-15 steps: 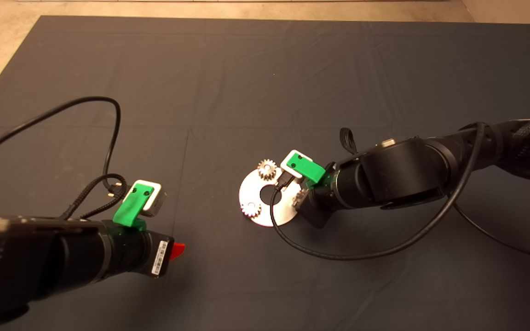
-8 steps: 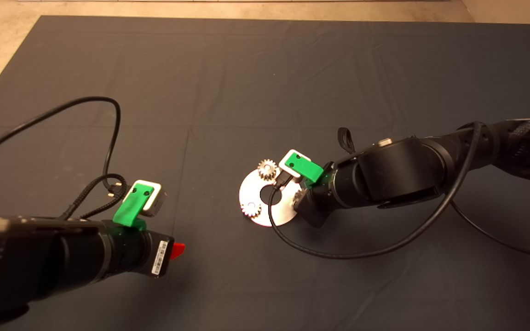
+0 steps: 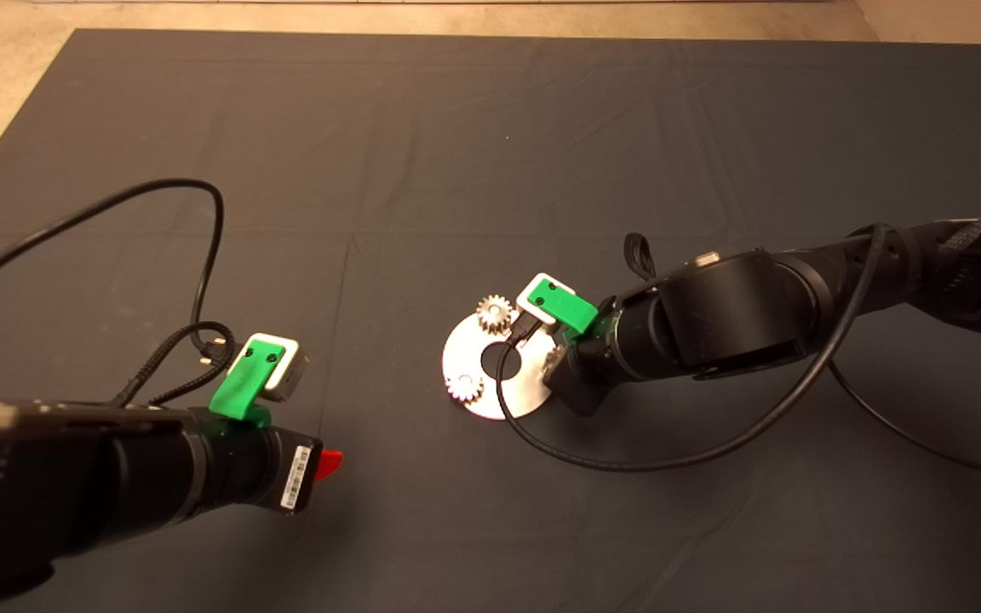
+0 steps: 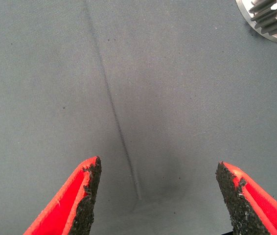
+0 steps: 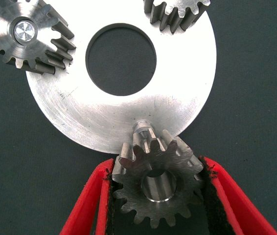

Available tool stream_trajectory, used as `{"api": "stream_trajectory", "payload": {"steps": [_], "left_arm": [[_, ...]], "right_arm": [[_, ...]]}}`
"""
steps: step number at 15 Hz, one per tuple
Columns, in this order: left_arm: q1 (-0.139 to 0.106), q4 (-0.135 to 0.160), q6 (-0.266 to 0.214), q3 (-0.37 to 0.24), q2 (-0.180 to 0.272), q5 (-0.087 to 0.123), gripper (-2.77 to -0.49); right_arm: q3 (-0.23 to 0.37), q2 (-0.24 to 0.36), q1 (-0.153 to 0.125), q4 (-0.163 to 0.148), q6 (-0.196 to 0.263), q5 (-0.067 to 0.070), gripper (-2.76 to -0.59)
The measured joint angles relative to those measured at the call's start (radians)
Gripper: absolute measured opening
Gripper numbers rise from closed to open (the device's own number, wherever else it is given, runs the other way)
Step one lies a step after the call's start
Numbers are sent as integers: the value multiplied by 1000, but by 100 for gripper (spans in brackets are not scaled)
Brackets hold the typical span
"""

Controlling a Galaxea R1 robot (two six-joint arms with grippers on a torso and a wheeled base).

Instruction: Install three planetary gears onto the carrier pins

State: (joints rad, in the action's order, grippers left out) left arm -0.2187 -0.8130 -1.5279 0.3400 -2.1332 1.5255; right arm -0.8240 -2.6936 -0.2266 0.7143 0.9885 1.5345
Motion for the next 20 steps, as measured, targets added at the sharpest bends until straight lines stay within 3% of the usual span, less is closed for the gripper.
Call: {"api": "stream_trajectory", "payload": {"steps": [10, 20], "left_arm": [[0, 0, 0, 0, -3, 0, -162], [0, 0, 0, 0, -3, 0, -162]], "right_arm": [[-5, -19, 19, 6, 0, 0, -239], [-11, -23, 19, 19, 0, 0, -239]]}}
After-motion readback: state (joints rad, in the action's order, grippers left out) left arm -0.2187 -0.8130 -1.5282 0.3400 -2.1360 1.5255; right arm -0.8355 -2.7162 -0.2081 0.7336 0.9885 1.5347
